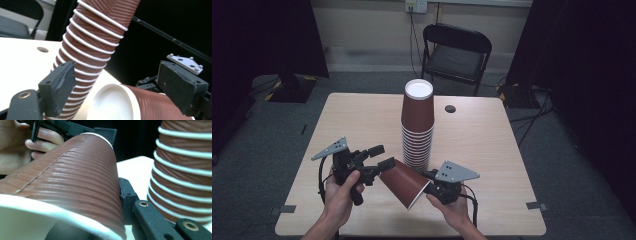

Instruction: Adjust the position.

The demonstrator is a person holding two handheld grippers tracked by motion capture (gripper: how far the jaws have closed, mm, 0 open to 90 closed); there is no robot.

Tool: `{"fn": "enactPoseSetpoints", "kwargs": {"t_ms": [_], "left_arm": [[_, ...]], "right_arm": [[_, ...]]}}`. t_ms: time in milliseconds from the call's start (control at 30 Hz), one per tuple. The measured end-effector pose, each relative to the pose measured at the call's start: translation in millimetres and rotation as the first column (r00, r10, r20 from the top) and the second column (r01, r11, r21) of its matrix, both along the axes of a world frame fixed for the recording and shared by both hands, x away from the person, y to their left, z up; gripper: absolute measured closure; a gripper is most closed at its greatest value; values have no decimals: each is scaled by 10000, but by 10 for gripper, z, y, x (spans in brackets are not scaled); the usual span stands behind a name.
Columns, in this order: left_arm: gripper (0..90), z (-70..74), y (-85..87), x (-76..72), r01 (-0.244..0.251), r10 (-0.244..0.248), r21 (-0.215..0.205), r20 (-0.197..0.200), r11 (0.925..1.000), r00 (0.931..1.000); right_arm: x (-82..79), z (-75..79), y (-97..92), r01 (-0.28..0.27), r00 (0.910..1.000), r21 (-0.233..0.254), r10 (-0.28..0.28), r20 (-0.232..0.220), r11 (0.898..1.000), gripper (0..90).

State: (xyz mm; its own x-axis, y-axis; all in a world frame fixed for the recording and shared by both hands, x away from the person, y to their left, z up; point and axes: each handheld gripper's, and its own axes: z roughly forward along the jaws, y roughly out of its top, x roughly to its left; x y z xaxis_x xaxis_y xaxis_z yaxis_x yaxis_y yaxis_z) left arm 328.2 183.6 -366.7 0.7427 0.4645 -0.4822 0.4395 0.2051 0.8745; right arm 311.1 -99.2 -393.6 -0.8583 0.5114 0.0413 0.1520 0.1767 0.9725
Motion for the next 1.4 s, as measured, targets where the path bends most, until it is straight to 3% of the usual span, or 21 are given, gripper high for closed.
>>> {"fn": "enactPoseSetpoints", "kwargs": {"t_ms": [167, 367, 467, 667, 833, 1000, 1133, 1233, 1267, 1333, 1400], "left_arm": [[156, -7, -44, -42, -254, 210, 711, 612, 9971, 9979], [180, -25, -58, -55, 241, -341, 1262, 777, 9917, 9964], [169, -68, -76, -52, 500, -593, 1479, 590, 9877, 9965], [201, -133, -132, -115, 970, -1276, 2423, 1140, 9653, 9853], [181, -157, -190, -145, 1423, -1845, 2724, 1363, 9516, 9733], [154, -227, -236, -187, 1870, -2381, 2932, 1494, 9376, 9597], [157, -254, -269, -195, 2027, -2678, 3371, 1588, 9194, 9503], [157, -269, -317, -199, 2281, -3047, 3786, 1558, 8970, 9396], [157, -278, -335, -202, 2351, -3124, 3831, 1531, 8933, 9375], [156, -295, -371, -211, 2477, -3341, 4217, 1438, 8723, 9315], [157, -310, -409, -227, 2536, -3514, 4496, 1478, 8565, 9245]], "right_arm": [[8, -23, -102, 34, 9987, -136, -41, -517, 9999, 860], [19, -86, -228, 161, 9901, -524, -232, -1385, 9985, 861], [29, -100, -286, 221, 9848, -626, -325, -1708, 9978, 862], [71, -129, -358, 269, 9660, -860, -480, -2540, 9959, 861], [99, -119, -422, 57, 9497, -1314, -465, -3097, 9913, 862], [131, -113, -456, -213, 9264, -1696, -443, -3740, 9853, 863], [168, -133, -445, -487, 9037, -1980, -412, -4261, 9790, 864], [186, -159, -428, -731, 8911, -2232, -368, -4523, 9720, 864], [192, -167, -424, -781, 8896, -2322, -373, -4551, 9695, 864], [208, -176, -419, -886, 8805, -2474, -402, -4723, 9649, 864], [229, -183, -412, -1067, 8679, -2602, -378, -4953, 9596, 864]]}}
